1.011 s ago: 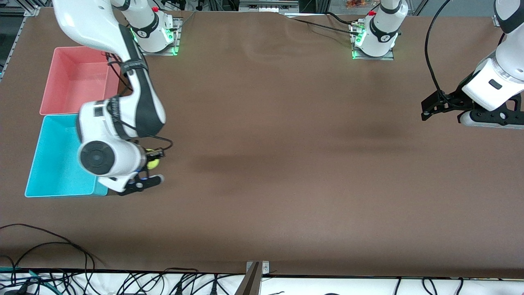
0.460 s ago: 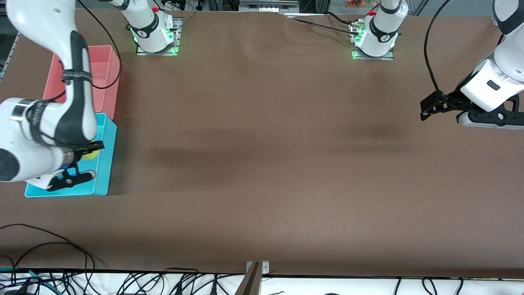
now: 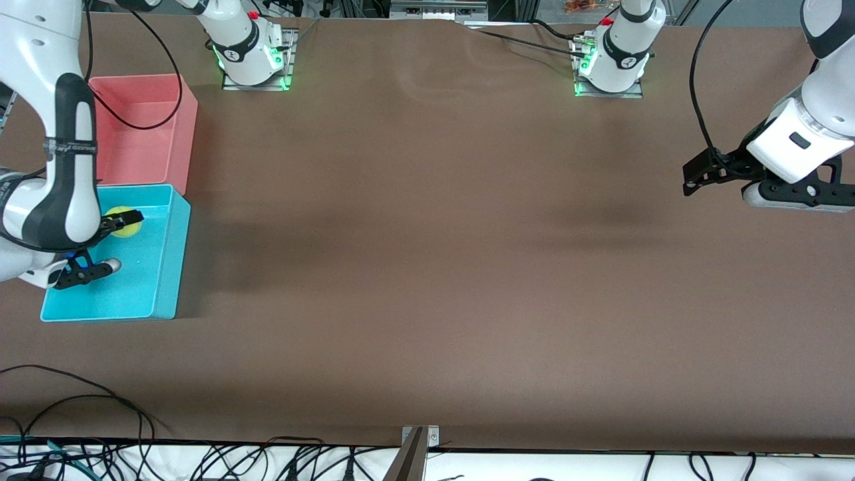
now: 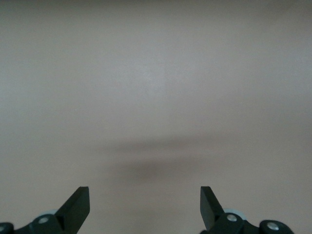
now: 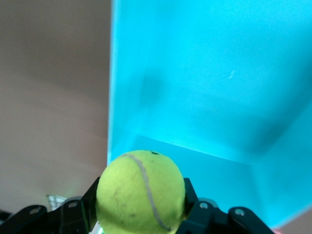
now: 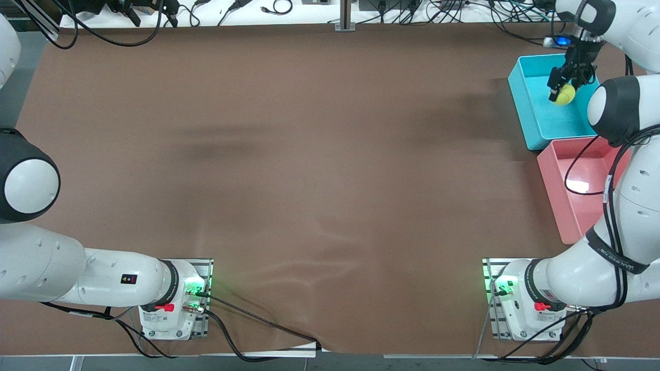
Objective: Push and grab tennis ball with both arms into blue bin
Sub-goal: 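Carry the tennis ball with the right gripper over the cyan bin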
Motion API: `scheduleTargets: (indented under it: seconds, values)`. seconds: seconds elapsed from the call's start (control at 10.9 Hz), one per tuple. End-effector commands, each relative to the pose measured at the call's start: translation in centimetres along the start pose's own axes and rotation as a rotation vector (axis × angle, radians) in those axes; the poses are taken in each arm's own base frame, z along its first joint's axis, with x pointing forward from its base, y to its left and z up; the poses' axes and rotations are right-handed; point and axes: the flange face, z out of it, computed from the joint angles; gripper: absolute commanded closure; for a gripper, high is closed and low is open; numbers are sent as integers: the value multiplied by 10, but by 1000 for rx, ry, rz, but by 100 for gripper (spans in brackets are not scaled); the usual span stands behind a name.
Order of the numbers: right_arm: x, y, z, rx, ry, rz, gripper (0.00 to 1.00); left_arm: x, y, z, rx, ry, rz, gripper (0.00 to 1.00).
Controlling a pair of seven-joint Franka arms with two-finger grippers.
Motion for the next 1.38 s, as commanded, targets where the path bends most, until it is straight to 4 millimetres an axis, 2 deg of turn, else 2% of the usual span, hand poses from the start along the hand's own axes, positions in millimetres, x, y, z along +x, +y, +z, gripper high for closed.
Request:
scheduleTargets:
  seconds: [0.0, 0.18, 0.28, 0.46, 0.55, 0.64, 0.74, 0.83, 1.1, 1.29]
  values:
    - [-14, 43, 54, 133, 31, -55, 80, -1, 5, 0, -22, -14, 23, 0]
    - [-11, 64, 84, 193, 52, -82, 80, -1, 5, 0, -22, -16, 23, 0]
    - [-8, 69, 95, 208, 55, -92, 80, -1, 4, 1, -21, -20, 23, 0]
    - [-5, 73, 104, 224, 64, -86, 78, 0, 8, 3, -21, -22, 20, 0]
    - [-3, 74, 108, 230, 63, -82, 63, 1, 8, 2, -18, -21, 20, 0]
    - [-1, 72, 109, 245, 74, -80, 29, 1, 6, -2, -18, -10, 16, 0]
    - [0, 71, 108, 267, 88, -77, 11, 1, 6, -4, -24, -7, -5, 0]
    - [-1, 70, 105, 267, 90, -79, 5, 0, 13, -5, -22, -5, -46, 0]
    - [-2, 68, 101, 267, 90, -81, 4, 1, 9, -8, -24, 2, -78, 0]
    - [-5, 62, 87, 279, 77, -80, 4, 2, 6, -15, -24, 18, -90, 0]
